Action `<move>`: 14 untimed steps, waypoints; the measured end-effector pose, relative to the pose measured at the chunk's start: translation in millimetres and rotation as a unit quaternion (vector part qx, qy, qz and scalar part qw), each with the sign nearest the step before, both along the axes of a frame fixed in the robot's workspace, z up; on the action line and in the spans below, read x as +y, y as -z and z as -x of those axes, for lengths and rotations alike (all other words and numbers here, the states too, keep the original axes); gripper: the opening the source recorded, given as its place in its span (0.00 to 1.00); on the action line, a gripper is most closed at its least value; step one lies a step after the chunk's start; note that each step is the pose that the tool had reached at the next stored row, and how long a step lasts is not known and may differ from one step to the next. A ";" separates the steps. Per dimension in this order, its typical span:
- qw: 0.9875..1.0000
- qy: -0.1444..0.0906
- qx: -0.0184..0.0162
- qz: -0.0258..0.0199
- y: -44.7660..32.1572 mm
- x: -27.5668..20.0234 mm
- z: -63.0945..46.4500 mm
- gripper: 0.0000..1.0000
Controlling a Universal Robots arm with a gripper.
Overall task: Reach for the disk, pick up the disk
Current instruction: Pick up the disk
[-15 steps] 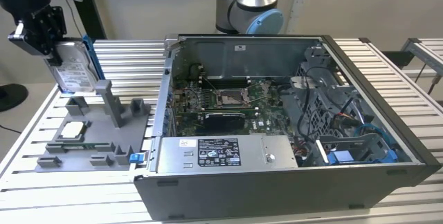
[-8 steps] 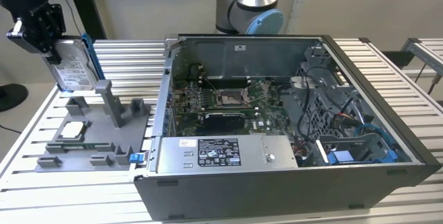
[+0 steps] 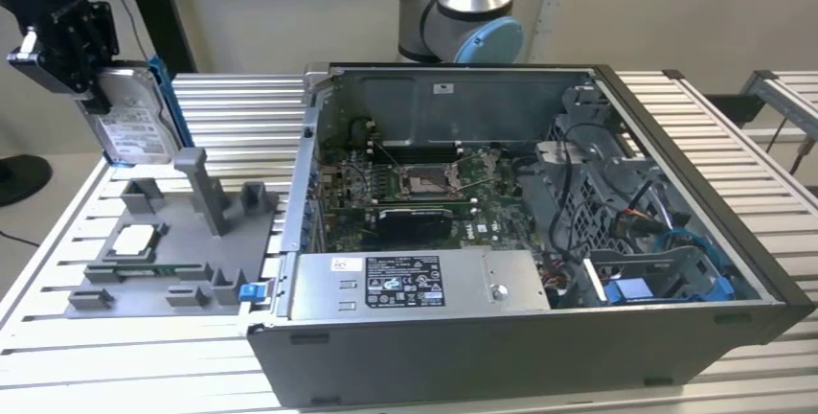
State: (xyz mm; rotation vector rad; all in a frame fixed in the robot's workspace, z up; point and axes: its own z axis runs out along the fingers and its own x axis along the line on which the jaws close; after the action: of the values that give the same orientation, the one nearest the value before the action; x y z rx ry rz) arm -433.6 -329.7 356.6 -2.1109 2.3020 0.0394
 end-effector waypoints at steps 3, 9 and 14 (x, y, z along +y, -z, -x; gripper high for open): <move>1.000 0.000 0.000 0.000 -2.6 0.0 0.0 0.00; 1.000 0.000 0.000 0.000 -7.6 0.0 0.0 0.00; 1.000 0.000 0.000 0.000 -11.5 0.0 0.0 0.00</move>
State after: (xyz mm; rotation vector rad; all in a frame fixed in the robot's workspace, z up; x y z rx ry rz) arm -433.6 -329.7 368.1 -2.1109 2.3019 0.0393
